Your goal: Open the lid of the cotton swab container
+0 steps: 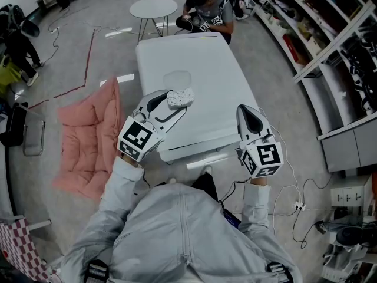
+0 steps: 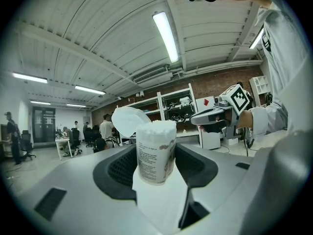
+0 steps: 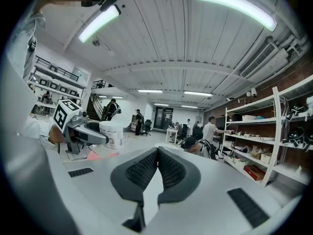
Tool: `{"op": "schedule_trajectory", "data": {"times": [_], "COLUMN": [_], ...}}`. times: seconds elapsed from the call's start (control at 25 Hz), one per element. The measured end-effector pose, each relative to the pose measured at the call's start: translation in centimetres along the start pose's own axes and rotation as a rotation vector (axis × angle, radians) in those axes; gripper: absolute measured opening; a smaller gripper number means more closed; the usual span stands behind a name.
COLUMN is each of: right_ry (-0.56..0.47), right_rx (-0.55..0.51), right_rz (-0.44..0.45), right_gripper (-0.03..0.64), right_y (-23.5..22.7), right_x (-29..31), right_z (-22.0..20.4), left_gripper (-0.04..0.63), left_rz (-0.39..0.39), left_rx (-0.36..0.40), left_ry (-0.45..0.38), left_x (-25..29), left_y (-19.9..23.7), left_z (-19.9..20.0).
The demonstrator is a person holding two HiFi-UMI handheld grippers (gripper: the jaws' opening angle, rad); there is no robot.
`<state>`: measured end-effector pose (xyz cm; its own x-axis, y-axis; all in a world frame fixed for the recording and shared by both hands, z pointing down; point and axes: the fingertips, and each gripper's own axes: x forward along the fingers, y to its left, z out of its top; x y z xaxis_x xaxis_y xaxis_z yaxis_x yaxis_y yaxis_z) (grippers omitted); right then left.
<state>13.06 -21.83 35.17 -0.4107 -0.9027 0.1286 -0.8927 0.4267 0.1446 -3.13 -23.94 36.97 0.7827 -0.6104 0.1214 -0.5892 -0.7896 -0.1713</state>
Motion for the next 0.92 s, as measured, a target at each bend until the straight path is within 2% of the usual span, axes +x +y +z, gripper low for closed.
{"op": "schedule_trajectory", "data": {"times": [0.92], "right_ry": [0.030], "right_rx": [-0.034], "right_rz": [0.025], "right_gripper": [0.034], "right_y": [1.3], "right_x": [1.1], "right_z": [-0.6], "left_gripper": [0.255], "left_rz": [-0.010], "left_rx": [0.006], "left_ry": [0.015], "left_x": [-0.4], "left_y": [0.5], "left_z": [-0.7]}}
